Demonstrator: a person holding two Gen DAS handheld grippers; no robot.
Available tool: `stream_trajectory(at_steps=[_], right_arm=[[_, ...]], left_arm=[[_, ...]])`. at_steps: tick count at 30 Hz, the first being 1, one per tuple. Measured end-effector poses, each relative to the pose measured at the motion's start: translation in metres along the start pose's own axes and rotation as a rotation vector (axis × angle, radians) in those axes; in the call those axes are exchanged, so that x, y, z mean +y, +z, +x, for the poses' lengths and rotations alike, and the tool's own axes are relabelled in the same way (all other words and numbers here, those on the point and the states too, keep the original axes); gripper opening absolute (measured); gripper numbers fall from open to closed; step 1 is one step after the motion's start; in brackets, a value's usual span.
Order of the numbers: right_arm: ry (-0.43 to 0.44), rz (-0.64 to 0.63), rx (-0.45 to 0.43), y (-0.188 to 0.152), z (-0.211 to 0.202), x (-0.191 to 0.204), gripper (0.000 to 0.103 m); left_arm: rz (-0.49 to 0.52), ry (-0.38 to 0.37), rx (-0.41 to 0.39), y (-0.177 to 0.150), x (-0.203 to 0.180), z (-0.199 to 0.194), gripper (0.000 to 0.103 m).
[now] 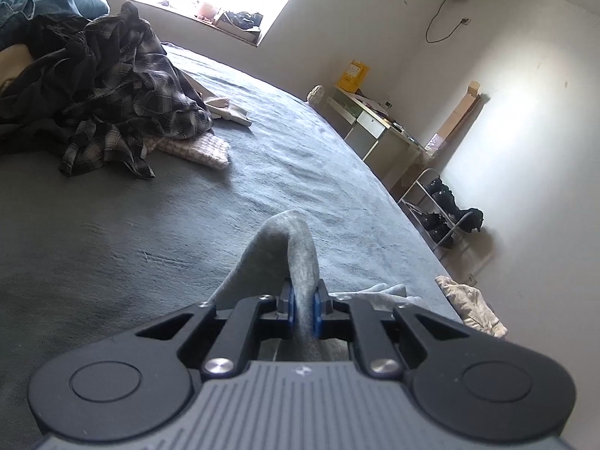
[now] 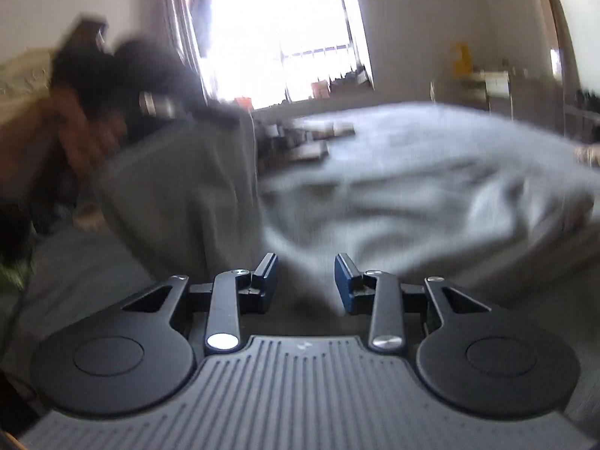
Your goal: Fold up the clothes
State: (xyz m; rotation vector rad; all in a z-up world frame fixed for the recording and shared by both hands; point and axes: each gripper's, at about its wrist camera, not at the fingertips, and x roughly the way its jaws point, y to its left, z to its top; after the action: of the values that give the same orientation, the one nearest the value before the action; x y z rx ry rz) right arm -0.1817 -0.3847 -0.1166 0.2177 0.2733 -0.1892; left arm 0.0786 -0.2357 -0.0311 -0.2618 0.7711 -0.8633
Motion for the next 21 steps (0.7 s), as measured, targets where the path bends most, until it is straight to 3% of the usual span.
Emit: stream_trajectory(at_steps=[2, 4, 5, 8, 12, 16, 18, 20, 21], right_arm=[[0.066, -0.047, -0.062, 0.005, -0.013, 0.006, 0.035], [0.13, -0.111, -0.111, 0.003, -0.023, 0.014, 0.06], [0.148, -0.144, -0.118, -0.001, -0.025, 0.019, 0.064], [0.201, -0.211, -0.105, -0.015, -0.027, 0.033, 0.072], [0.194, -0.32, -0.105, -0.023, -0.016, 0.057, 0.08], [0.15, -0.407, -0.091, -0.029, 0.009, 0.08, 0.08], [0.072, -0.446, -0.098, -0.032, 0.019, 0.09, 0.08], [0.014, -0.45, -0.105, -0.033, 0.024, 0.093, 0.072], [0.01, -0.429, -0.106, -0.031, 0.025, 0.091, 0.054]], left_arm=[[0.008, 0.003, 0.001, 0.0, -0.003, 0.0, 0.01], [0.011, 0.009, 0.002, 0.001, -0.006, 0.0, 0.01], [0.011, 0.013, 0.003, 0.001, -0.007, 0.0, 0.01], [0.014, 0.024, 0.01, 0.001, -0.011, 0.0, 0.01], [0.017, 0.041, 0.01, 0.001, -0.017, 0.0, 0.01], [0.019, 0.058, 0.009, 0.0, -0.022, 0.003, 0.01], [0.018, 0.067, 0.008, 0.0, -0.024, 0.004, 0.01], [0.014, 0.076, 0.004, 0.001, -0.025, 0.004, 0.01], [0.01, 0.081, -0.001, 0.002, -0.026, 0.005, 0.01]])
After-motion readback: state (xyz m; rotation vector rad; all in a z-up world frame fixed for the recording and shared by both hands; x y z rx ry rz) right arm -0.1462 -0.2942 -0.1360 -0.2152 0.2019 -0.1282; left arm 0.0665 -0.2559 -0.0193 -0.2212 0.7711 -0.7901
